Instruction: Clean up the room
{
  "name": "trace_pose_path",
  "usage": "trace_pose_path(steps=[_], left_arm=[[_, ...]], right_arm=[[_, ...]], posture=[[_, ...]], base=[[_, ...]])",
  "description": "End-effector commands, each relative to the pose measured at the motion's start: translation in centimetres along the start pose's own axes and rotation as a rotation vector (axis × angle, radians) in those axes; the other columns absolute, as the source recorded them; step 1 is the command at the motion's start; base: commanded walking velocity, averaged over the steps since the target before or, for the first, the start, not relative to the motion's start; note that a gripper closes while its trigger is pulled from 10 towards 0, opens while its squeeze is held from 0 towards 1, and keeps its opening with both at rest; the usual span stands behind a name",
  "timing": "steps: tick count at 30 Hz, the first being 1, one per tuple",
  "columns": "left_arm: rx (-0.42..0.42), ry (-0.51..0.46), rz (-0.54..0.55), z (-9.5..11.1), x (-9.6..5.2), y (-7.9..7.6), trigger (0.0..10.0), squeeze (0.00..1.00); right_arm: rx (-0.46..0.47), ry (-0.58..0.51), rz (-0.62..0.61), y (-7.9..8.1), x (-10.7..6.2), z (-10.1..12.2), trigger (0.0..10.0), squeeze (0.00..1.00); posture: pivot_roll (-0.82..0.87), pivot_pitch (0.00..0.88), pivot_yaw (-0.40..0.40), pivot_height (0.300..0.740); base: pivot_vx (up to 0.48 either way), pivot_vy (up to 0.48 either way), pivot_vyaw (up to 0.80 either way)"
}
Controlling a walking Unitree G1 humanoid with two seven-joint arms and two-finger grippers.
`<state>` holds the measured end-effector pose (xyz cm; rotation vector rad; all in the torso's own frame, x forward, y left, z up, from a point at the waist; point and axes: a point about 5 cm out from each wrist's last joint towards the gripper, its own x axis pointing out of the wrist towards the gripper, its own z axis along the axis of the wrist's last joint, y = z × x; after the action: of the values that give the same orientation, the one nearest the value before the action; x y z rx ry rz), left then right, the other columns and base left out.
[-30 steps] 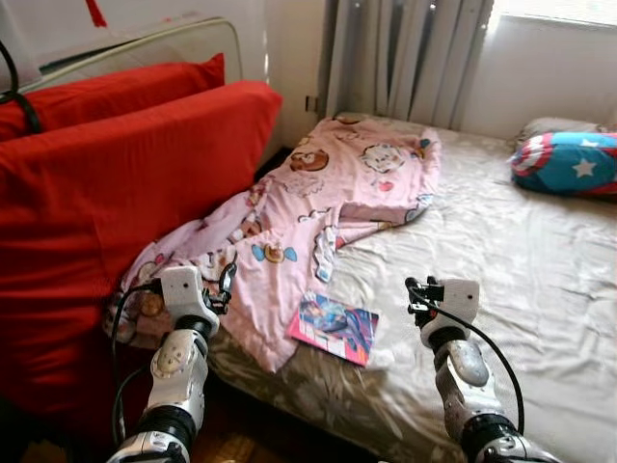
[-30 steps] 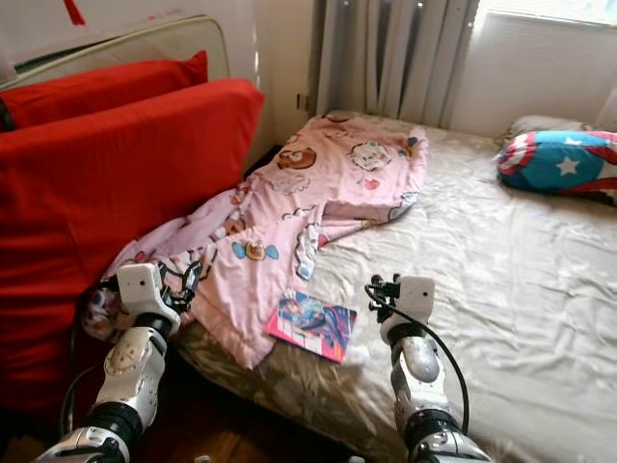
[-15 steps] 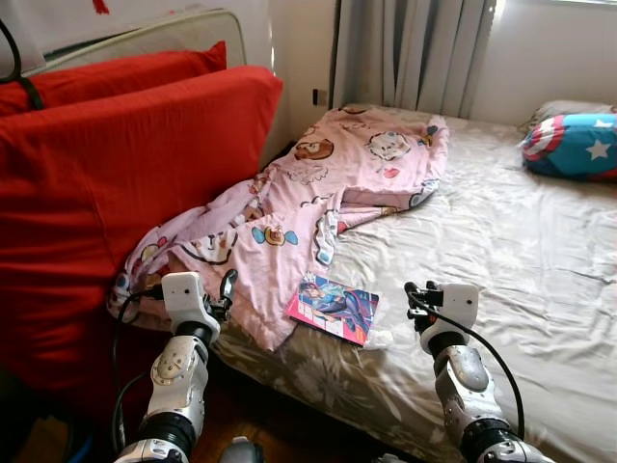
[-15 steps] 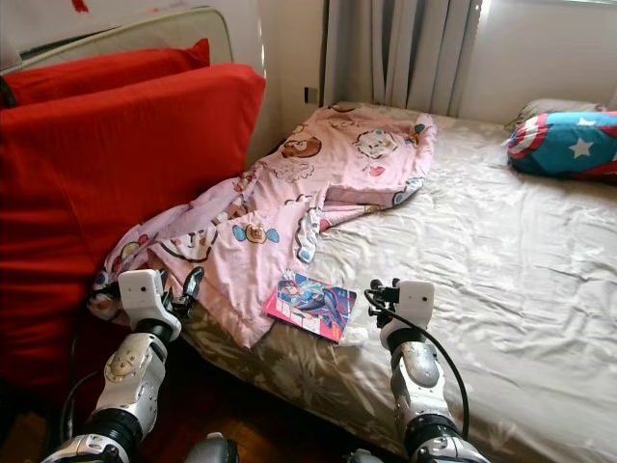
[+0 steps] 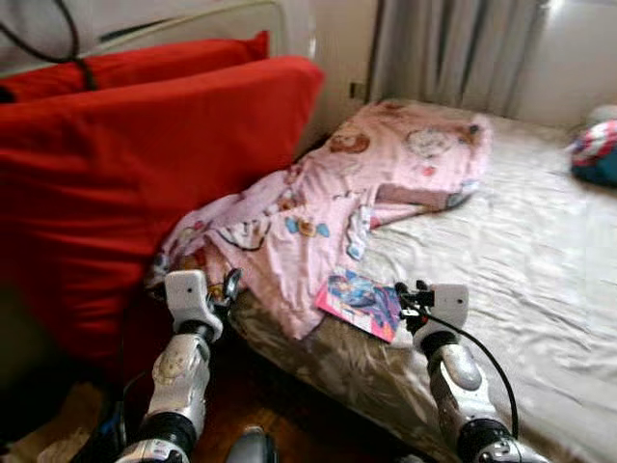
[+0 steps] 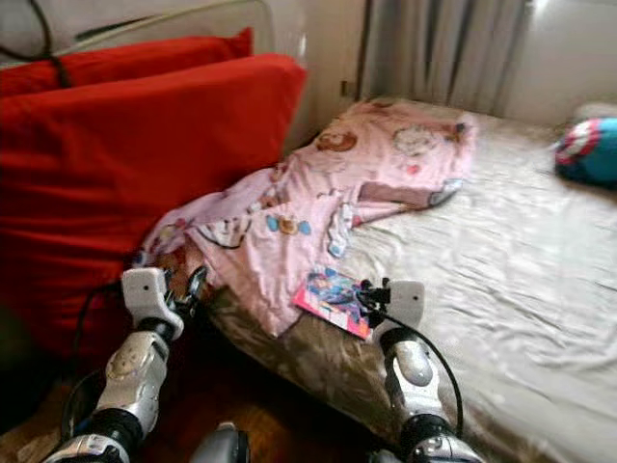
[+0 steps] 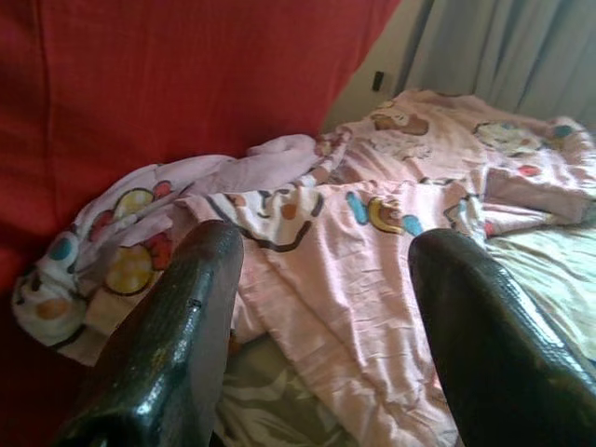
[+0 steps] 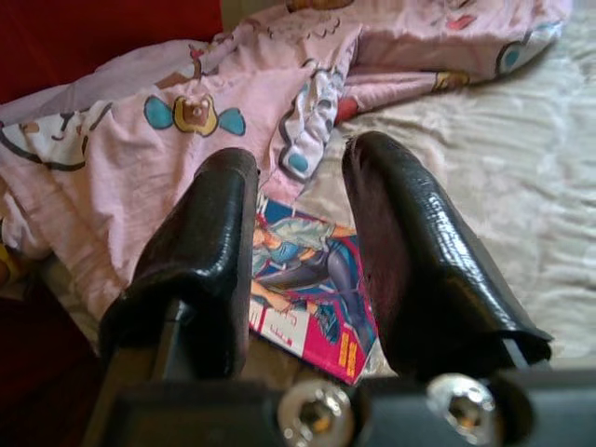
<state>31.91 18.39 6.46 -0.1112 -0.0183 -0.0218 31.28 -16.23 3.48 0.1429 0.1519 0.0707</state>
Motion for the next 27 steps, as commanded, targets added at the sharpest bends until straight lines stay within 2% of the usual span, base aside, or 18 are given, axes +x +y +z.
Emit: trace_pose_path(steps=[1, 12, 15, 19, 27], left_arm=[[-0.004, 0.005, -0.002, 0.08, 0.09, 0.03, 10.0, 0.00], [-0.015, 0.006, -0.009, 0.14, 0.19, -0.02, 10.0, 0.00], [-0.013, 0.001, -0.006, 0.21, 0.20, 0.01, 10.0, 0.00], [-0.017, 0.000, -0.011, 0.22, 0.20, -0.06, 10.0, 0.00], [-0.021, 0.000, -0.020, 0.19, 0.22, -0.29, 10.0, 0.00]], right_arm=[[0.013, 0.003, -0.011, -0.18, 0.03, 0.03, 10.0, 0.00], [-0.013, 0.015, -0.003, -0.04, -0.10, -0.26, 10.0, 0.00], [-0.023, 0.021, 0.007, 0.09, -0.23, -0.50, 10.0, 0.00], [0.020, 0.029, -0.012, -0.12, -0.28, -0.66, 10.0, 0.00], [0.016, 0.037, -0.013, -0.34, -0.29, -0.70, 10.0, 0.00]], posture=[[-0.11, 0.000, -0.005, 0.646], [-0.10, 0.000, -0.006, 0.646], [-0.11, 0.000, -0.006, 0.646], [-0.10, 0.000, -0.006, 0.646], [-0.10, 0.000, -0.006, 0.646]], base=[[0.000, 0.000, 0.00], [0.000, 0.000, 0.00], [0.000, 0.000, 0.73], [0.000, 0.000, 0.20], [0.152, 0.000, 0.00]])
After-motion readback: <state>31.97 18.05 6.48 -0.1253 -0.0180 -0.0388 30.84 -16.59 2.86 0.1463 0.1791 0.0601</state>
